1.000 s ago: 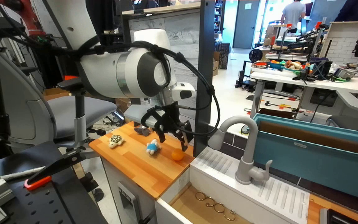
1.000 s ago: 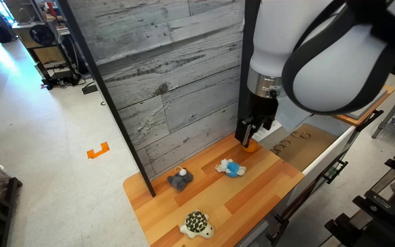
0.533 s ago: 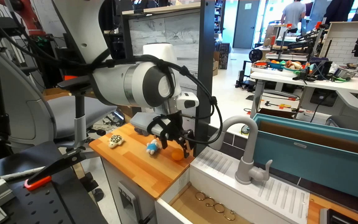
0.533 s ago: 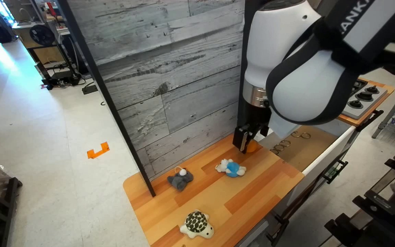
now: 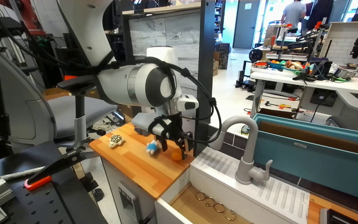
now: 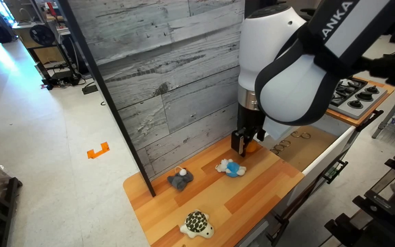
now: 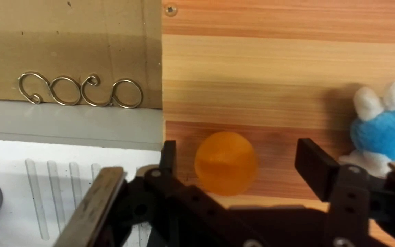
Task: Move the orange plush to the of edge of the table
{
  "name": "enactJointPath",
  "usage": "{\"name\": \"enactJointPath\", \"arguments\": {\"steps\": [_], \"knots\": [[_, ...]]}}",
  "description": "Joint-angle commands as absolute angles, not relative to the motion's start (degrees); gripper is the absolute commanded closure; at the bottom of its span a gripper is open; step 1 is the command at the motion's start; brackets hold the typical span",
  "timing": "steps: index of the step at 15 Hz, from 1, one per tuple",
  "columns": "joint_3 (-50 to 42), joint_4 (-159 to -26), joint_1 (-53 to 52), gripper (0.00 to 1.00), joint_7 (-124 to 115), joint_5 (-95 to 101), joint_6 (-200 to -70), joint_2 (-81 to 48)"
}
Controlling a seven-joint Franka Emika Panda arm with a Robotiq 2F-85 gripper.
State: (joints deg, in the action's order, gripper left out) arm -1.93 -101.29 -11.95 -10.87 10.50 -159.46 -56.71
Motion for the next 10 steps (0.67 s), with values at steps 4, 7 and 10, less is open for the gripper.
{"name": "enactJointPath", "arguments": {"steps": [4, 7, 10], "knots": [[-2.47, -96.66, -9.53, 0.65, -6.07, 9.41, -157.69, -58.78], [-3.59, -96.37, -9.4, 0.81, -4.43, 10.29, -157.46, -58.58], [-3.81, -97.15, -8.95, 0.84, -2.18, 10.69, -156.67, -57.49]]}}
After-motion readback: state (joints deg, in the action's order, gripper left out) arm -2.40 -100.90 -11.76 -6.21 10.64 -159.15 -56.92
